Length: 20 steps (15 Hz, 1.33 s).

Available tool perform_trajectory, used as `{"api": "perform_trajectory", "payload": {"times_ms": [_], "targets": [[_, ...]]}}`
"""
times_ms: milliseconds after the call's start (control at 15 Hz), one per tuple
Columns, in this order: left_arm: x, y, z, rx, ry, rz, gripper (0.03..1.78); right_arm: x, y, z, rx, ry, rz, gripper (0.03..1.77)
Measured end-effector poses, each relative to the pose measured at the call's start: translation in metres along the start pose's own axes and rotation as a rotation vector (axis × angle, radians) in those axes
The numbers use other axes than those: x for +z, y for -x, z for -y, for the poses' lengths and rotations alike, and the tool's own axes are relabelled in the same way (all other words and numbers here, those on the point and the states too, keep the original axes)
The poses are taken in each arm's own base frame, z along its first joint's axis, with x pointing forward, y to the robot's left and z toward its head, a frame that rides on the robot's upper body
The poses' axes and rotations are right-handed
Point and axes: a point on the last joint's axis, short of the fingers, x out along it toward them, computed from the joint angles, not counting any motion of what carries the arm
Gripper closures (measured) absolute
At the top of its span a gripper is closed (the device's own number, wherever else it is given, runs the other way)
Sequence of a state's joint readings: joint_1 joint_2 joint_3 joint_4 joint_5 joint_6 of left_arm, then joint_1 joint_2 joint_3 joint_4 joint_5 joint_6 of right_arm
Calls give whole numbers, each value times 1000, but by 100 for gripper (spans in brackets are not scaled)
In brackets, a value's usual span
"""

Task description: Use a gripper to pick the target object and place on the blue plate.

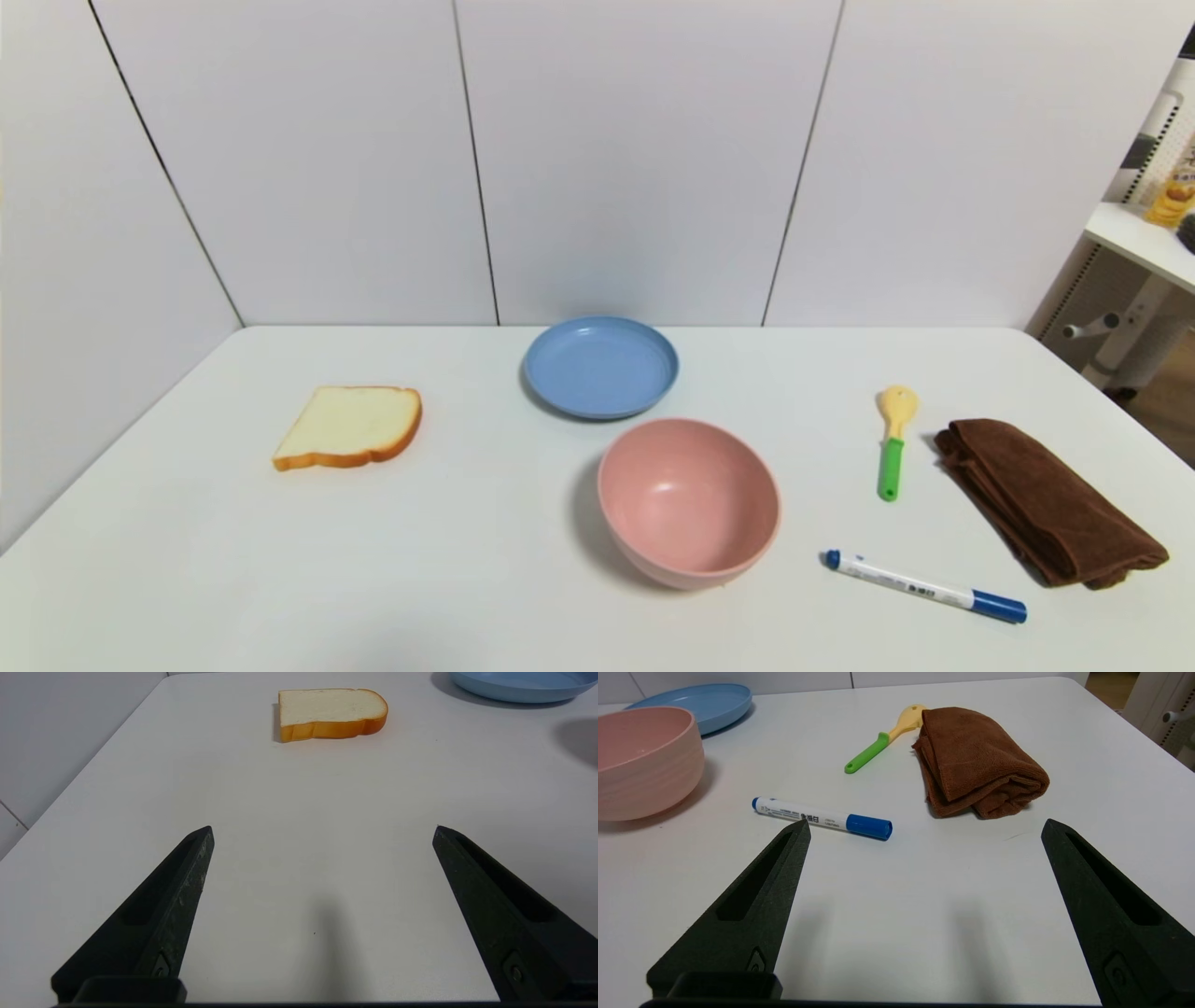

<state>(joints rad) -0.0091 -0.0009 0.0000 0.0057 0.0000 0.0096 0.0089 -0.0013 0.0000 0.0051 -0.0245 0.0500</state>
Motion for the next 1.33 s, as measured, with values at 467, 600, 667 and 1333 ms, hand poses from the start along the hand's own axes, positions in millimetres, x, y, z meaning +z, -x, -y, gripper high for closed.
{"api": "perform_trajectory", "payload": {"times_ms": [467, 600, 667, 1333], "targets": [[0, 0, 0, 0, 0, 0, 12, 26, 1, -1, 4, 6, 30, 9], [0, 0, 0, 0, 0, 0, 12, 59, 2, -3, 7, 6, 60, 9], [0, 0, 0, 0, 0, 0, 12, 77, 0, -4, 8, 6, 71, 9], [0, 0, 0, 0, 0, 0, 12, 258, -80, -18, 102, 47, 145, 9]]}}
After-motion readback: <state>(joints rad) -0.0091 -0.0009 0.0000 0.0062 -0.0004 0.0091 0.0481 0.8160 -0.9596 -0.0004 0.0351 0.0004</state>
